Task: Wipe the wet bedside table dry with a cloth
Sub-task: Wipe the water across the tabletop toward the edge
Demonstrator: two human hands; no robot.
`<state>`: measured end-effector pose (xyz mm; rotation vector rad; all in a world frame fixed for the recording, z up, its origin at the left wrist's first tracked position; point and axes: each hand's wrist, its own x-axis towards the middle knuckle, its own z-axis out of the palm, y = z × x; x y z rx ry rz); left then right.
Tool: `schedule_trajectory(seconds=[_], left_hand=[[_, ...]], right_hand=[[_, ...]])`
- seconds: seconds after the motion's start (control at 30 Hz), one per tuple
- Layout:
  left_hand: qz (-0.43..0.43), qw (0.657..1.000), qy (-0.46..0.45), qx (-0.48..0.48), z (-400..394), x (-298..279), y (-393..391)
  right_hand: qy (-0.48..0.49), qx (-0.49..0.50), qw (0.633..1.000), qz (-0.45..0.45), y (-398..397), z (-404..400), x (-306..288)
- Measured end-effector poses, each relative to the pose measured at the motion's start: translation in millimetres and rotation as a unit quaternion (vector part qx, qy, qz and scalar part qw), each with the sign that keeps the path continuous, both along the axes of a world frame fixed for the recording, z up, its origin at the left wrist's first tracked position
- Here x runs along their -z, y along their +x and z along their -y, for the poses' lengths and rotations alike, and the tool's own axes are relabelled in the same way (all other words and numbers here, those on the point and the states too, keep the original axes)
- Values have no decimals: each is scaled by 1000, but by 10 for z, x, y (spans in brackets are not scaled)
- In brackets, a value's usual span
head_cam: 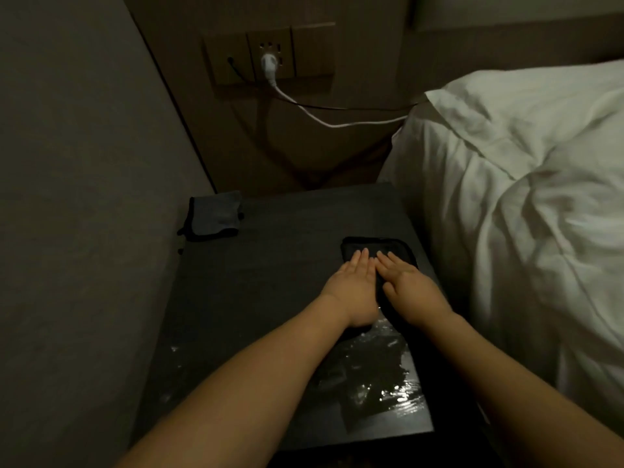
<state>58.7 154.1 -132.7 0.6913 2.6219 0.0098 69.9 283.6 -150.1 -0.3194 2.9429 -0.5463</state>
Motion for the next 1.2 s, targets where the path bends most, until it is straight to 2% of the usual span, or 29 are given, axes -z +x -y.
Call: schedule_trajectory(seconds=[0.2, 0.67, 1.2], left_hand=[[-13, 1000, 6, 27, -235, 37, -19], [-1, 998, 26, 48, -316, 38, 303], [-11, 999, 15, 29, 428, 55, 718]], right_hand=[[-1, 30, 1000, -4, 39, -243, 34], [-33, 86, 996, 12, 455, -243, 25], [-15, 63, 998, -13, 880, 516, 163]])
